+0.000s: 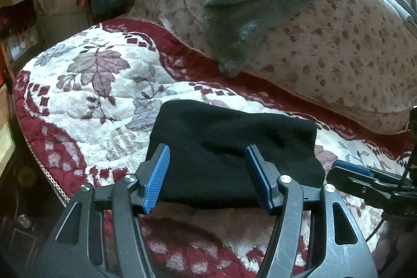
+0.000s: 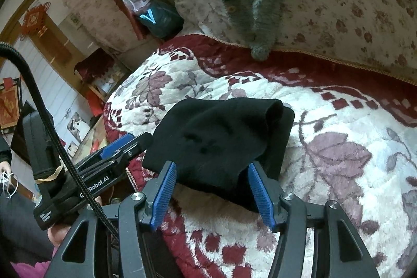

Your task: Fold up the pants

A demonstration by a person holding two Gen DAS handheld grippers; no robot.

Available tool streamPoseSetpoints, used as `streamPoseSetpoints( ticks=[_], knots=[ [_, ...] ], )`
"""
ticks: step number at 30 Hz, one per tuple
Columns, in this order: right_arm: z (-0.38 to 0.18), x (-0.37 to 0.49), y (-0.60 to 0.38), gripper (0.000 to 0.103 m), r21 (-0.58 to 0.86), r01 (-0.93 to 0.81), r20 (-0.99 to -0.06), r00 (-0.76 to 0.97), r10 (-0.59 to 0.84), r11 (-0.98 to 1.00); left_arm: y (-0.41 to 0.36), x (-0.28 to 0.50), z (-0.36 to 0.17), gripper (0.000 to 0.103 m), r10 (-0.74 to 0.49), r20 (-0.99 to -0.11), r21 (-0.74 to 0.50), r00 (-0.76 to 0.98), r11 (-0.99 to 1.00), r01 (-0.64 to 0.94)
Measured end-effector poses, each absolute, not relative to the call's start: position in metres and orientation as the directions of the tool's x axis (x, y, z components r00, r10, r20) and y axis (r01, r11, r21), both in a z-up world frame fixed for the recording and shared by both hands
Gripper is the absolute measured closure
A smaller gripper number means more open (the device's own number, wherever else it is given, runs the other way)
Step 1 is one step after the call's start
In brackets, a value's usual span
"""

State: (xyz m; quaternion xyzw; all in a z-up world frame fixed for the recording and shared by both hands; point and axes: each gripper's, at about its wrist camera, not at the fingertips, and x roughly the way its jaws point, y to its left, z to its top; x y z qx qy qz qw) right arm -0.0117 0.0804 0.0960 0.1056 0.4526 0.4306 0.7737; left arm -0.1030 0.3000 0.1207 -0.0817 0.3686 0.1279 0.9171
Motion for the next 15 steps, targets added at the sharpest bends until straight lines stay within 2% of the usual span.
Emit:
streamPoseSetpoints(
  ticks=[15],
  knots=[
    [0.104,-0.023,0.085,0.047,0.513,-0.603,-0.621,0.231,0.749,0.611,0.288,-0.114,0.129,0.042,0.213,-0.669,-0.030,0.712,0.949,-0.313]
  ],
)
